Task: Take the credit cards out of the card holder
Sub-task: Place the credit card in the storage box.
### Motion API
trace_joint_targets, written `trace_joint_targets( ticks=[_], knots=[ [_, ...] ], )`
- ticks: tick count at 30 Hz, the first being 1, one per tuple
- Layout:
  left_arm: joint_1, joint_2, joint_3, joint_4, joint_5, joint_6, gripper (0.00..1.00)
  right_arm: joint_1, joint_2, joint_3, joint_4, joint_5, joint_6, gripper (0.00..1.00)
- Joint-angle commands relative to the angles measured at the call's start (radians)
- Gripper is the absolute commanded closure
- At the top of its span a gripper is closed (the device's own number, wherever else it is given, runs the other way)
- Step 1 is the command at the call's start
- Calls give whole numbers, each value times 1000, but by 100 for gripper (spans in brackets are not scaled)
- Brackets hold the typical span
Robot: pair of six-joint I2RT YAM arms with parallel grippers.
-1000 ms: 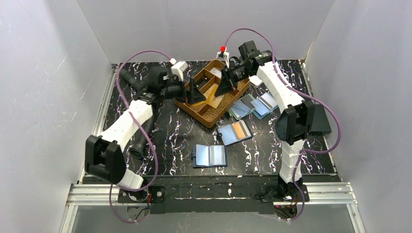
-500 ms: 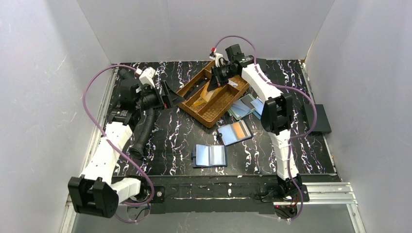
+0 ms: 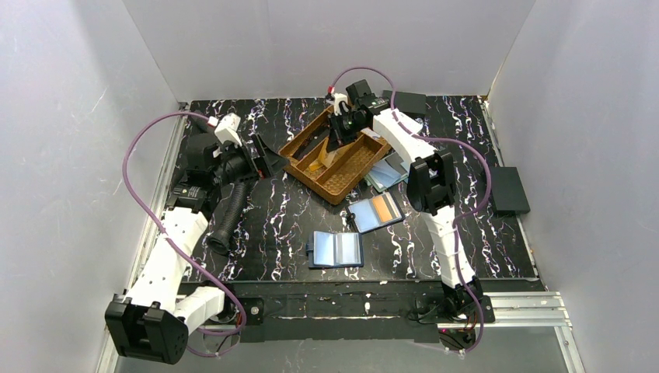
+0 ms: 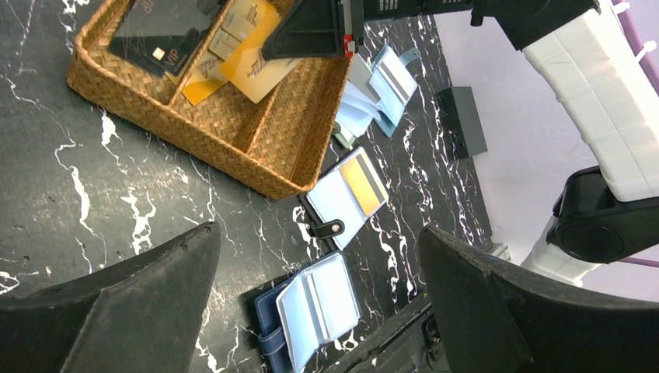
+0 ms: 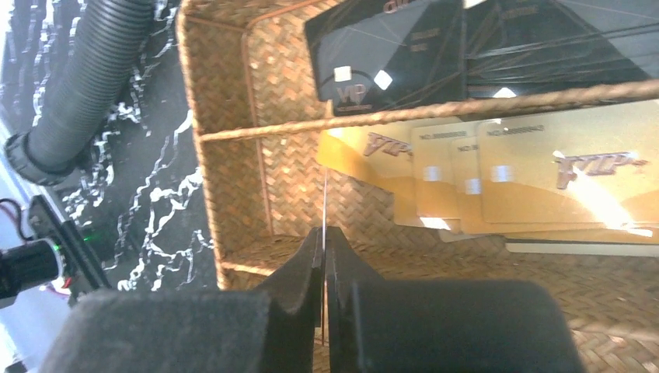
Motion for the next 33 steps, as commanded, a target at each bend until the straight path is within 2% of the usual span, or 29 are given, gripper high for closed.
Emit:
trace_joint_targets(
  ticks=[1,4,7,9,15,20,23,28,33],
  knots=[
    [1,-40,-30,5,26,-28,2,-4,26,66,21,105,-10,90],
    [1,-54,-45,18,42,-41,2,-3,39,82,18,175,-20,77],
    [3,-77,-64,25,39,-70,2,-3,37,121,12,277,-47,53],
    [8,-89,-88,51,47,-111,2,-4,22,135,7,335,-70,46],
    [25,-94,-154,160,123,-246,2,-12,-95,115,-6,391,-192,39],
    [25,-70,-160,158,205,-287,2,-14,-266,39,-118,202,-409,30],
    [22,-76,-170,137,234,-301,2,-14,-385,-43,-179,123,-490,28],
    [-33,-151,-185,81,190,-286,2,-48,-560,-197,-233,55,-531,22],
    [-167,-197,-180,-7,101,-201,2,-155,-659,-287,-284,-78,-524,20]
  ],
)
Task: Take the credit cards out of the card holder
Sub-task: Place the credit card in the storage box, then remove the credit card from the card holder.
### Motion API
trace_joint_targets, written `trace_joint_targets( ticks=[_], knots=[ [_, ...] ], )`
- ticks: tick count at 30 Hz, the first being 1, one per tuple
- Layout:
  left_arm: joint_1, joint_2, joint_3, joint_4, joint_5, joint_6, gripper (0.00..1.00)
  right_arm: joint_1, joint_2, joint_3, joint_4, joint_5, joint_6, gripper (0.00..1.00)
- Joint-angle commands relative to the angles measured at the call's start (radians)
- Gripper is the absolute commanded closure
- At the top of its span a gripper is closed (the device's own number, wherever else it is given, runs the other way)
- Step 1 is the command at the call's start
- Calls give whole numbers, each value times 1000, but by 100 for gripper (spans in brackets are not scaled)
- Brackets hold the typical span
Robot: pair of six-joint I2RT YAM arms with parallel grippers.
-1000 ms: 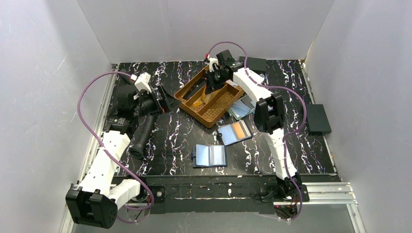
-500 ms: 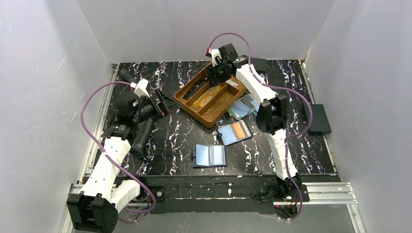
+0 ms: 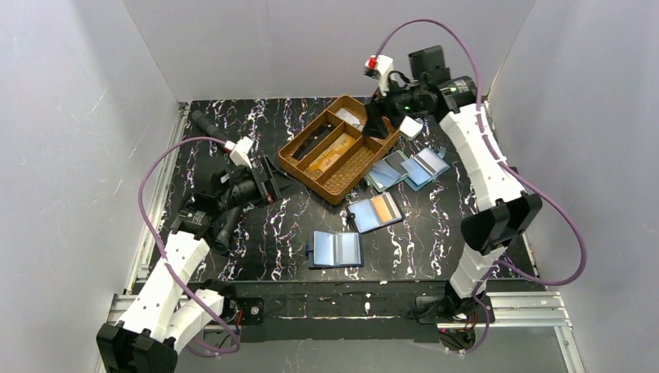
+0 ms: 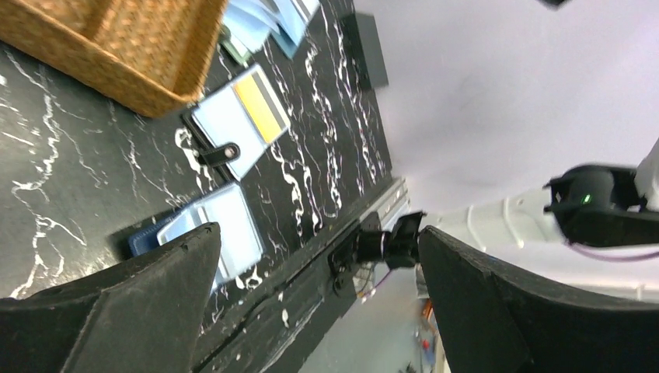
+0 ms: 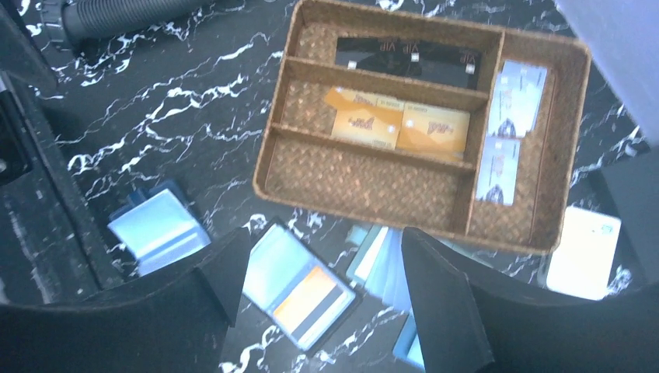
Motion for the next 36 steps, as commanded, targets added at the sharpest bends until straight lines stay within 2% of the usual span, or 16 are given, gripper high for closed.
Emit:
trace_joint_targets(
  ticks=[1,6,10,15,18,20,22,24,29,31,33,36],
  knots=[
    [-120,-59,2,-94,-73,92,2,-105,-44,-88,-101,-146,-47,19],
    [-261,-161,-68,-100,-178,108,2,-136,-168,-226,-219,-159,-179,13],
    [-328,-214,-119,-100,-208,7,2,-169,-341,-428,-196,-151,-190,6],
    [-463,-279,-152,-96,-335,-69,2,-193,-491,-591,-255,-236,-254,4],
    [-519,-280,-161,-96,-394,-90,2,-193,-560,-704,-184,-325,-218,4],
    [-556,-274,-168,-96,-428,-95,2,-193,-605,-799,-86,-371,-151,4],
    [-601,-269,-177,-96,-472,-97,2,-193,-647,-919,83,-407,-79,4],
    [-645,-256,-202,-83,-528,-97,2,-193,-683,-999,162,-395,-78,3],
    [-671,-193,-255,48,-617,-64,2,-230,-749,-1141,264,-409,-106,2],
    [-671,-96,-187,48,-642,69,2,-256,-743,-1161,263,-431,-119,2],
    [-670,-38,-151,71,-646,141,2,-265,-737,-1173,269,-442,-128,2],
    [-668,-38,-216,190,-676,97,2,-271,-750,-1216,275,-485,-172,2]
  ],
)
